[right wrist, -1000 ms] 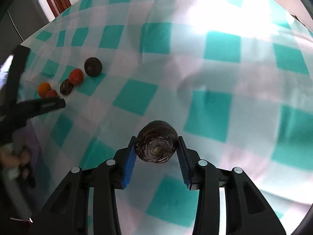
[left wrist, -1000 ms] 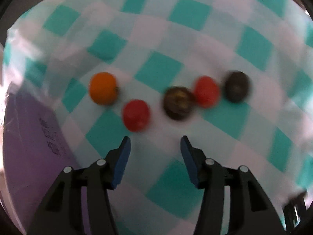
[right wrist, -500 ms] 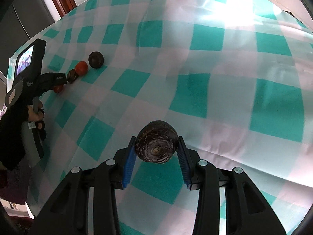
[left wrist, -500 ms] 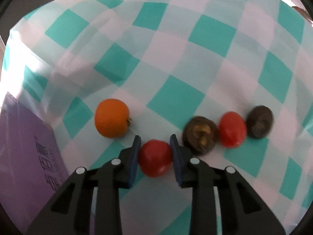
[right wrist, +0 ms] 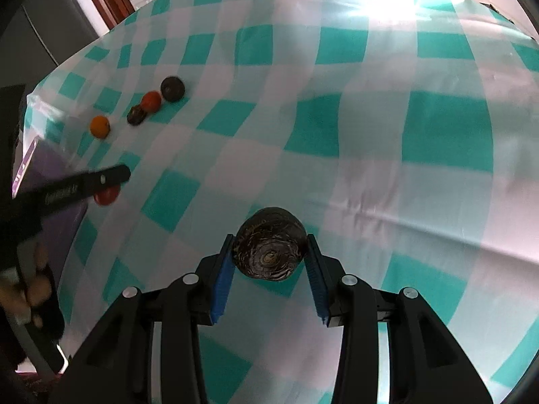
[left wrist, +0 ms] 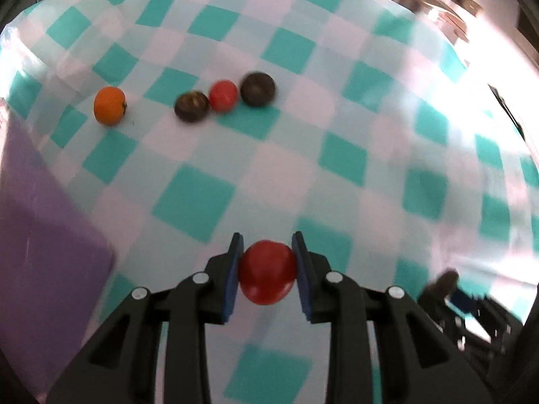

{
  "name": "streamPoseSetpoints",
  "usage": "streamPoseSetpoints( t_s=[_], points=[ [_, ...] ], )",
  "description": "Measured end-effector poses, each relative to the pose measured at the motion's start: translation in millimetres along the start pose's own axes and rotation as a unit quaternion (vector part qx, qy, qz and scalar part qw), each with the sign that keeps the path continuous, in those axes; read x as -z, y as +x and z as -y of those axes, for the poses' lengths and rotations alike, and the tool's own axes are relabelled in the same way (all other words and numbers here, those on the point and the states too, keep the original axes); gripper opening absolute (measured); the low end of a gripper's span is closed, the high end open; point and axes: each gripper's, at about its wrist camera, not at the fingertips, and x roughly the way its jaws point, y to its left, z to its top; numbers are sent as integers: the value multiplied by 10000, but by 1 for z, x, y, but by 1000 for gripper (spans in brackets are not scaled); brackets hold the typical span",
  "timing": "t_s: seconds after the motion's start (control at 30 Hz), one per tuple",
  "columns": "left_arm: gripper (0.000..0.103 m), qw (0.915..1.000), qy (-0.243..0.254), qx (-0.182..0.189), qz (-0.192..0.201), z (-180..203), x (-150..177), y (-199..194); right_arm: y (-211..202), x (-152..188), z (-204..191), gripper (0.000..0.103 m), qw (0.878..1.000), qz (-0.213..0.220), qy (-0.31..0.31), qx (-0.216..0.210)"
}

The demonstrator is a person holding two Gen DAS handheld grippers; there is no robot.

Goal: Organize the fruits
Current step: 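Place the red tomato and dark fruit into the box and open both tools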

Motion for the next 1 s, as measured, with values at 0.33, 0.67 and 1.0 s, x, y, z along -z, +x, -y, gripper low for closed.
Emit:
streamPoseSetpoints(
  t_s=[0.33,0.67,1.0],
  points=[
    [30,9970,439,12,641,-9,32,-99,-32,12,-42,40,9984,110,-391,-405],
    [31,9908,487,-154,1250,-85,46,-191,-72,-17,-141,40,9899,533,-1004,-848],
    [31,9952,-133,-705,667,-225,60,-228,-67,-51,-290,40,9735,-36,-1678,-1555]
  ],
)
